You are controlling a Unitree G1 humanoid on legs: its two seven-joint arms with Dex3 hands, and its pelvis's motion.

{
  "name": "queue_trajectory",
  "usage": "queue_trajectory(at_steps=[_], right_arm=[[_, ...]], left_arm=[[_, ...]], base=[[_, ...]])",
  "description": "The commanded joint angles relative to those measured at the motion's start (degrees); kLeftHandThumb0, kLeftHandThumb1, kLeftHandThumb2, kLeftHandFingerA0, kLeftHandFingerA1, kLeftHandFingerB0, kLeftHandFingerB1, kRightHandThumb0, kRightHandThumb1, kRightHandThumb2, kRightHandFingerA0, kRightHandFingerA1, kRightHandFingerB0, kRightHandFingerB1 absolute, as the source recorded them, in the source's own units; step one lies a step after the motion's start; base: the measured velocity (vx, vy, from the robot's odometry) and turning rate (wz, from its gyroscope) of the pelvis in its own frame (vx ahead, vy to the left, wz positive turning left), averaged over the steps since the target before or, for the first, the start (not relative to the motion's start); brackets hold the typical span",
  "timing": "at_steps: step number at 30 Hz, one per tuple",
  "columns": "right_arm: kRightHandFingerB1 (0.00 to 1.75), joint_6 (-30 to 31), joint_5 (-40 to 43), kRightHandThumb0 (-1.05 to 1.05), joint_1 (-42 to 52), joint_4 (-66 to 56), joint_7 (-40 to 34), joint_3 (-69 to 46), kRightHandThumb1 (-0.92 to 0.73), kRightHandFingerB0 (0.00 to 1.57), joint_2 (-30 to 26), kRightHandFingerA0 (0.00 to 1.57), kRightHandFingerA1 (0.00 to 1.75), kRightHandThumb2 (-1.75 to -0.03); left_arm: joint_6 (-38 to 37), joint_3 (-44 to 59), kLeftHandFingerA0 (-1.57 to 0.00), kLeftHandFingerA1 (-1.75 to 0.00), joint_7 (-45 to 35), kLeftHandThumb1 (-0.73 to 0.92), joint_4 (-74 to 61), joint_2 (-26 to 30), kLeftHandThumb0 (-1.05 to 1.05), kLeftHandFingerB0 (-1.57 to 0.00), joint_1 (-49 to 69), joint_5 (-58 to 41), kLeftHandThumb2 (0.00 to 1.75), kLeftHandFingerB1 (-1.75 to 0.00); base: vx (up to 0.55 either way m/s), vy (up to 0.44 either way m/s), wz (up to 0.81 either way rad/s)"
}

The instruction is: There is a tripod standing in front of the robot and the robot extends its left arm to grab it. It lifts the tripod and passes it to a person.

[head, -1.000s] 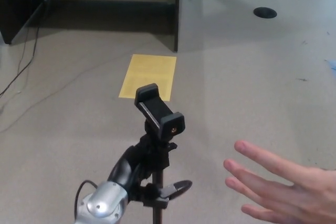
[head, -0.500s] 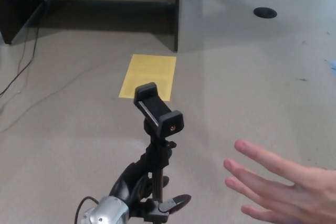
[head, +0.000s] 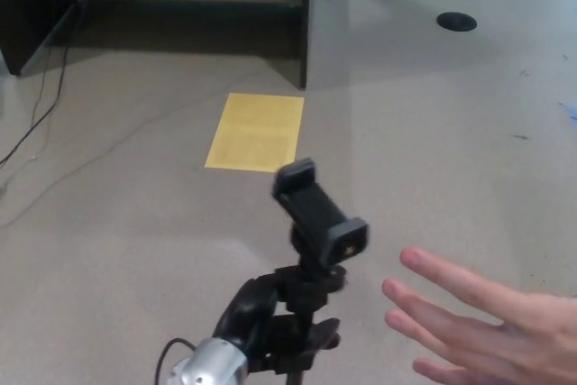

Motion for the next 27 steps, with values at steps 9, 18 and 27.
queue_trajectory(at_steps=[9,18,27], right_arm=[[0.35,2.0,-0.4,-0.37,-0.3,-0.1,0.8,-0.1,-0.7,0.44,-0.8,0.63,0.41,-0.61],[0.35,2.3,-0.2,-0.38,-1.0,0.4,0.9,-0.1,-0.71,0.44,-0.5,0.63,0.41,-0.6],[0.36,1.5,-0.6,-0.39,-0.4,1.2,0.5,0.1,-0.7,0.45,-0.9,0.64,0.42,-0.61]], left_arm=[[-9.2,2.6,-0.94,-1.35,1.6,0.77,-1.4,-1.5,0.02,-0.78,1.4,-0.6,0.81,-1.18],[-9.6,4.6,-1.0,-1.29,0.3,0.73,-7.8,-0.7,0.03,-0.81,0.1,-1.5,0.85,-1.14],[-9.7,2.1,-1.11,-1.2,-2.2,0.73,-23.0,1.3,-0.01,-0.85,0.0,-0.9,0.84,-1.1]], base=[[0.0,0.0,0.0],[0.0,0.0,0.0],[0.0,0.0,0.0]])
